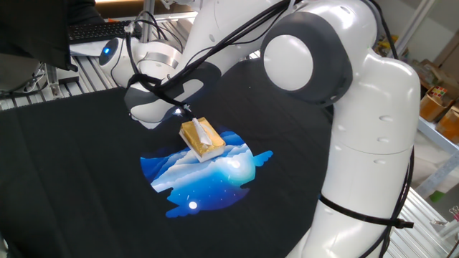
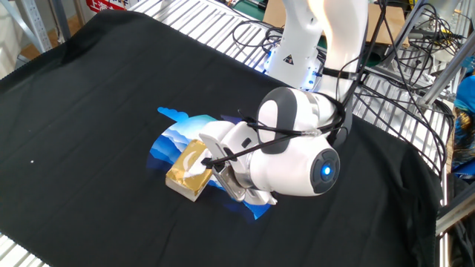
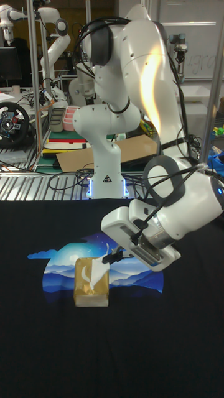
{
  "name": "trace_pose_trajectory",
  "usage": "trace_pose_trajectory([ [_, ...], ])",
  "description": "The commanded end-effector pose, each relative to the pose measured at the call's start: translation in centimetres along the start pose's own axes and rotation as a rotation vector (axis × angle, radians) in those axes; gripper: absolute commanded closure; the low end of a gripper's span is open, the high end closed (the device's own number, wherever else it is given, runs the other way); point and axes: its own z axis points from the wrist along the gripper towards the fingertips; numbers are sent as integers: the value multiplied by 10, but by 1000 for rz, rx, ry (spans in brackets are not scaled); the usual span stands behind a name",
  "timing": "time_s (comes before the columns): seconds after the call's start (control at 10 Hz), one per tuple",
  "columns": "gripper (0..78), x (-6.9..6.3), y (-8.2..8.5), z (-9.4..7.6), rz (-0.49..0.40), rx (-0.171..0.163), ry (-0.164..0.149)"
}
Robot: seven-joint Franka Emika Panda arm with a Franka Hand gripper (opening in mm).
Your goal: Pull out a napkin
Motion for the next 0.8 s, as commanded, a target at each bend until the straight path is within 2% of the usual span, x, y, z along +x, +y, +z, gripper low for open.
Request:
trace_pose_trajectory([
  [0.1, 761, 0, -10, -7, -16, 36, -2],
  [0.5, 761, 2, -19, -11, -31, 81, -3],
  [0.8, 761, 1, -28, -16, -40, 84, -1],
])
